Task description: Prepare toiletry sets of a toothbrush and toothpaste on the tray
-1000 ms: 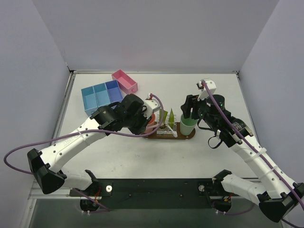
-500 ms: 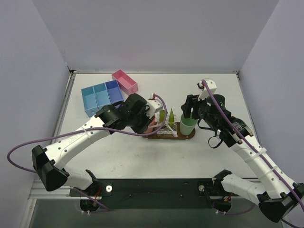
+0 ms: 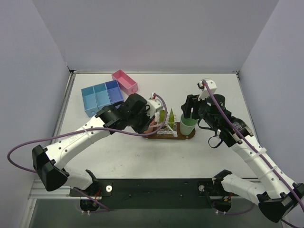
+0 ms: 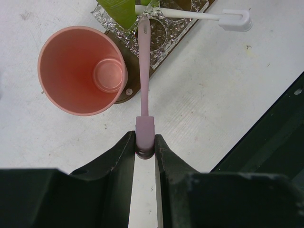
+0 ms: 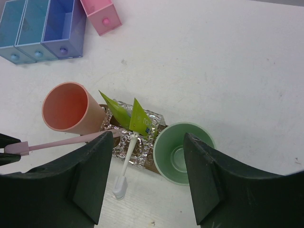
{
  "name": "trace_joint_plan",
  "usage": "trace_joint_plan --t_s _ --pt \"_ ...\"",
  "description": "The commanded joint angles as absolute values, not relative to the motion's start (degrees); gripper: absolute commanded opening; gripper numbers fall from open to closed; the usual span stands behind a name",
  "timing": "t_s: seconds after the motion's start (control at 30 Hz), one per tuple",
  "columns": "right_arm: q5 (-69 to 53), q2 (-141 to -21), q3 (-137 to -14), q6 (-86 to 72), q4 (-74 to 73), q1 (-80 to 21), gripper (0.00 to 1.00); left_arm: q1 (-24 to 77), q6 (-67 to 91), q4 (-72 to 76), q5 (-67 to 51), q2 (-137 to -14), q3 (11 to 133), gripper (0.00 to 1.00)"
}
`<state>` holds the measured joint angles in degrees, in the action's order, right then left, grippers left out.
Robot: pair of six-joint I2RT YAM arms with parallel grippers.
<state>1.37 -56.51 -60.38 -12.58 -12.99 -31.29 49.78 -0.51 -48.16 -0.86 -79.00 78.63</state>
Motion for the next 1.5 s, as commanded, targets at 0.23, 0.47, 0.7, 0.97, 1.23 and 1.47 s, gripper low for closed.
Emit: trace_joint_plan --t_s 0.23,0.47,0.7,0.97,1.23,1.47 --pt "0.5 -56.5 -59.8 -13.4 -10.2 -30.8 0.56 50.0 -0.4 -42.6 1.2 -78.7 77.3 0.00" --pt "0.5 -56.7 -59.8 -13.4 -10.1 -30.7 0.56 50.1 -0.4 -41.8 2.4 -79.4 76.8 0.00" --pt "0.5 -57.0 -59.7 -13.4 -10.1 -30.7 0.56 51.1 1.6 -41.0 4.4 -80.2 76.8 0.00" --pt "0.5 -56.9 -59.5 -13.5 -10.1 -30.5 0.56 52.3 2.6 -41.0 6.5 -81.5 77.3 0.00" --pt "0.4 -57.1 -59.5 -13.5 -10.2 -30.4 0.56 53.3 3.4 -41.7 9.3 -83.2 78.0 0.00" --pt "0.4 -57.4 -59.5 -13.6 -10.2 -30.2 0.56 54.1 3.8 -42.7 11.4 -84.5 79.4 0.00"
